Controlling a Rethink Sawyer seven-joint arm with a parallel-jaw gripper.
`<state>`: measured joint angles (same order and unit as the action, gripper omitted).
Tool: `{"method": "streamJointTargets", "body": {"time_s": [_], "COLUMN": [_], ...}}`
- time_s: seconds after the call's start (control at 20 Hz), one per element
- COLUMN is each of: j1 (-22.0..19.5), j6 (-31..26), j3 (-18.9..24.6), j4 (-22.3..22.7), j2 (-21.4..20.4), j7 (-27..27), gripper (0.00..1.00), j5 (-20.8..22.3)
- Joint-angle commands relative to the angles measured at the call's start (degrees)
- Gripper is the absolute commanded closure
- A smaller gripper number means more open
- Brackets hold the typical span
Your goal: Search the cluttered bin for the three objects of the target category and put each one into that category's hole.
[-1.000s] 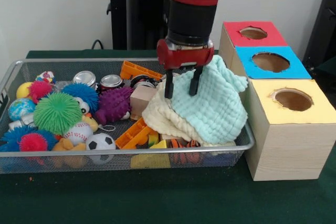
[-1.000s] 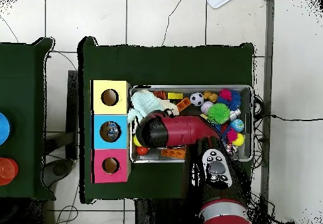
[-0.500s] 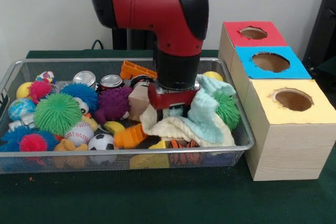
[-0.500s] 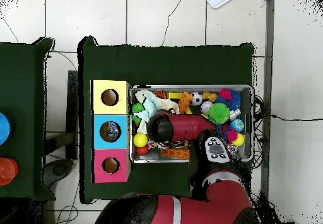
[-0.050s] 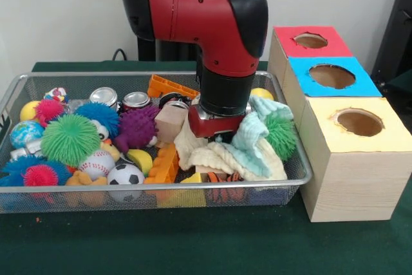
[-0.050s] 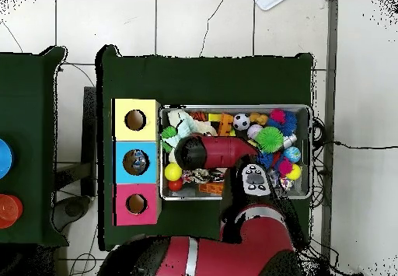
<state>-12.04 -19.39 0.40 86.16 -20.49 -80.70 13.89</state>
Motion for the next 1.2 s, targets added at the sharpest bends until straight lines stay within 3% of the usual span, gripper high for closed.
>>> {"method": "streamJointTargets", "body": {"time_s": [0.05,0.2,0.4,0.75,1.2], "j1": [-3.1,-5.9,-9.7,-15.8,-20.3], "j6": [-9.2,-19.0,-24.6,-28.7,-29.0], "j3": [0.4,0.1,1.8,6.9,11.7], "j4": [0.9,1.4,-0.2,-2.7,-2.8], "j2": [-3.1,-11.3,-14.6,-15.8,-14.9], "j7": [-4.9,2.8,10.4,18.1,17.9], "gripper": [1.00,1.00,1.00,1.00,1.00], "j5": [-1.2,0.1,2.7,7.0,10.5]}}
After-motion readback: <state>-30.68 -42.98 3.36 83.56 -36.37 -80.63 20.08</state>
